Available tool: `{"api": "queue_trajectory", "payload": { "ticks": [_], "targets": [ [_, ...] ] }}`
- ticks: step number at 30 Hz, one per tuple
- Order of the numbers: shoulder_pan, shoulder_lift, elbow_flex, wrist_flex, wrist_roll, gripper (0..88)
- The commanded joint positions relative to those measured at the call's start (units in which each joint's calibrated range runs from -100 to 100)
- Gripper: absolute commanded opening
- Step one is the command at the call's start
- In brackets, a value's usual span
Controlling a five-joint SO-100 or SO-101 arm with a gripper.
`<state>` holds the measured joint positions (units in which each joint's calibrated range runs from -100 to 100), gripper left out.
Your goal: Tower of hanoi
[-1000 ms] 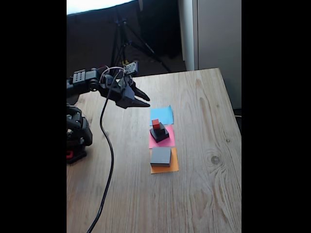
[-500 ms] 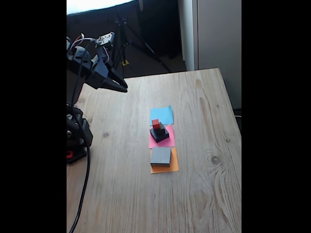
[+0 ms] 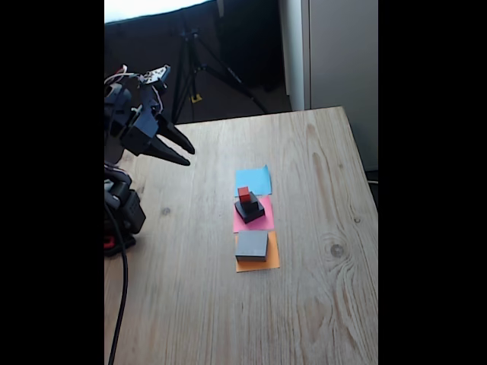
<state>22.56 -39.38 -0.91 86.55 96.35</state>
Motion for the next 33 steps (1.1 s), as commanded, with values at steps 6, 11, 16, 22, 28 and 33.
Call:
{"api": "queue_trajectory", "payload": {
  "ticks": [6,11,16,22,28,33],
  "targets": [
    [3.06,-6.8,21.0,-19.82,-0.2,36.3],
    [4.48,-8.47,33.0,-31.71,-1.04,38.3],
    [6.57,-9.22,44.0,-42.32,3.65,48.4],
    [8.74,-8.32,54.28,-56.08,3.65,55.4],
    [9.57,-5.67,60.19,-66.44,3.65,56.0],
    [10.08,-2.18,66.82,-81.17,2.64,55.9]
  ]
}}
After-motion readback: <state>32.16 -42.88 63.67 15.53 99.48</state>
